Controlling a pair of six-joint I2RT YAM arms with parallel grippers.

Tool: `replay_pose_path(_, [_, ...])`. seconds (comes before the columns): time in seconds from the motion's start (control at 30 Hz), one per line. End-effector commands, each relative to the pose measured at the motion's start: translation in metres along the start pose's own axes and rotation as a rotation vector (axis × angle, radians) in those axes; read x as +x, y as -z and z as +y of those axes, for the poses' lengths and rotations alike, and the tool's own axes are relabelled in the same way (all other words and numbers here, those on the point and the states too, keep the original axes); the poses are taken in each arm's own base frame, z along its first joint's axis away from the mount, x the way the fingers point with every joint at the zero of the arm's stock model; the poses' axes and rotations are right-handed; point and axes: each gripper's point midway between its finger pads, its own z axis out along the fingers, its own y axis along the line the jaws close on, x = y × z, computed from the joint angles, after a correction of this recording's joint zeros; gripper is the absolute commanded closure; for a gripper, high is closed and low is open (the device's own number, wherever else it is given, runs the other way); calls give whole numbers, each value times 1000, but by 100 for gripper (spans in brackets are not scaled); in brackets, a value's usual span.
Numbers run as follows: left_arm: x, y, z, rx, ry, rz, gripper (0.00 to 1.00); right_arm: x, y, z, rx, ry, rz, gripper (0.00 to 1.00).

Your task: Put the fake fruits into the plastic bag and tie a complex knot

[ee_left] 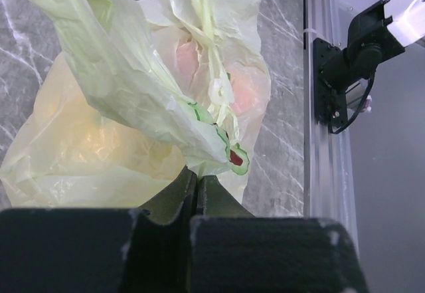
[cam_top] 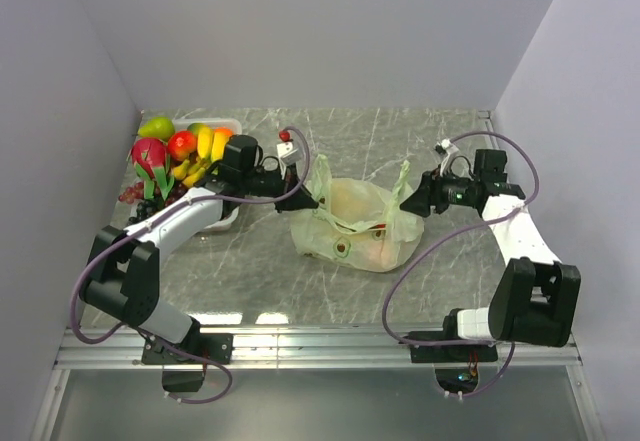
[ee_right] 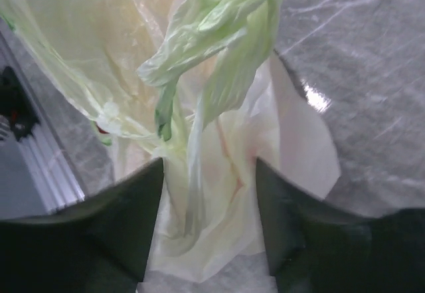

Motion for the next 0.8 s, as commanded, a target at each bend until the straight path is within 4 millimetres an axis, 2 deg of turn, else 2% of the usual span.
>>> replay_pose_path(0.0, [-19, -2, -2, 5, -97, -9, 100, -29, -5, 5, -61, 48, -93, 48])
replay_pose_path(0.03, [-21, -2, -4, 12, -117, -5, 99, -30, -8, 8, -82, 51, -93, 73])
replay_pose_path(0.1, [-20, -6, -8, 38, -142, 8, 100, -37, -11, 15, -109, 73, -95, 89])
replay_pose_path(0.13, [-26, -10, -8, 54, -218, 12, 99, -38, -18, 23, -129, 87, -86, 99])
replay_pose_path(0.17, [-18, -12, -13, 76, -214, 51, 100, -44, -21, 26, -136, 111, -95, 100])
replay_pose_path(0.2, [-17, -19, -21, 106, -255, 67, 99, -47, -23, 31, -147, 111, -96, 100])
replay_pose_path(0.27, [-21, -28, -22, 137, -338, 83, 99, -52, -31, 43, -185, 132, -88, 100])
replay_pose_path(0.3, [-16, -33, -29, 164, -343, 105, 99, -52, -37, 52, -211, 147, -74, 100])
replay_pose_path(0.37, [-20, -42, -29, 197, -414, 114, 99, -53, -45, 68, -260, 180, -52, 100])
replay_pose_path(0.4, [-13, -46, -37, 229, -413, 144, 99, -52, -46, 72, -271, 193, -41, 100])
replay_pose_path(0.5, [-12, -59, -42, 278, -504, 166, 99, -50, -52, 90, -319, 237, -16, 100])
replay_pose_path(0.63, [-10, -73, -42, 303, -570, 168, 100, -46, -55, 101, -370, 241, 7, 100])
replay_pose_path(0.77, [-12, -87, -31, 272, -526, 158, 99, -40, -52, 106, -404, 247, 20, 100])
